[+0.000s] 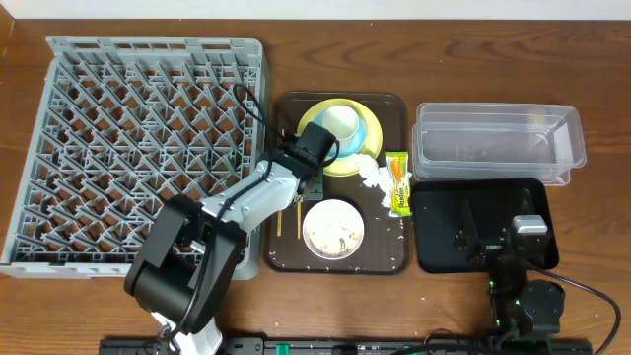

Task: Sort waste into correct bins and load items into the dishwasher
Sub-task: 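Grasp the chopstick with the left gripper and lift it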

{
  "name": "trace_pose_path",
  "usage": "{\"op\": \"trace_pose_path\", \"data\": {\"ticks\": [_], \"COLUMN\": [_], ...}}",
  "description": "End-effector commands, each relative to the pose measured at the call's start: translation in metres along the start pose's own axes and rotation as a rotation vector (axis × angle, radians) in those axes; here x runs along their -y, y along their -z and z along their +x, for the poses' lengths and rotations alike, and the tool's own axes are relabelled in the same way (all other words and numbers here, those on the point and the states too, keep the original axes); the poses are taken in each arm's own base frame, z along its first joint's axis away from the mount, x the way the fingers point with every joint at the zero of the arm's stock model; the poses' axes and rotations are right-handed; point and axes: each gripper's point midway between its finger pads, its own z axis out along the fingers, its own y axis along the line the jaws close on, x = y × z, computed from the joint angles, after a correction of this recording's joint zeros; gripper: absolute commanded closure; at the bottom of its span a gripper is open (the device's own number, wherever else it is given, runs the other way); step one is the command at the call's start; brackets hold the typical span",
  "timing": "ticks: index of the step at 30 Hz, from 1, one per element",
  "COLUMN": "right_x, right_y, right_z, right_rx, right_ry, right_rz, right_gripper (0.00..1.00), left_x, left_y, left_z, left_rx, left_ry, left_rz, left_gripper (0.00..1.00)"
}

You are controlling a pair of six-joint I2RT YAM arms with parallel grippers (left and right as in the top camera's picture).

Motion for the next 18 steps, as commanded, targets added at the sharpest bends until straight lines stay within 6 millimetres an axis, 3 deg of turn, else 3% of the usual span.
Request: {"op": "trace_pose_path", "data": {"ticks": [1, 6, 12, 18], "right_x": [0.0, 0.0, 0.0, 0.0], "right_y": [0.0, 0.0, 0.0, 0.0], "right_z": [0.001, 0.001, 0.001, 0.001], "right_rx": [-0.003, -0.003, -0.003, -0.003], "right_ry": [-0.013, -0.013, -0.013, -0.013], "right_rz": [0.003, 0.003, 0.003, 0.003], "right_gripper": [0.01, 0.01, 0.01, 0.01], "left_x": [-0.015, -0.02, -0.013, -0.024], "left_y": [-0.018, -0.007, 0.053, 0.121], "left_z": [0.03, 0.016, -0.025, -0.046], "left_rx": [-0.086, -0.035, 0.133, 0.302], "left_ry": [-0.019, -0.014, -0.02, -0.032], "left_rz": [-0.059, -0.086, -0.028, -0.003], "left_gripper": [0.92, 0.92, 0.93, 0.93]}}
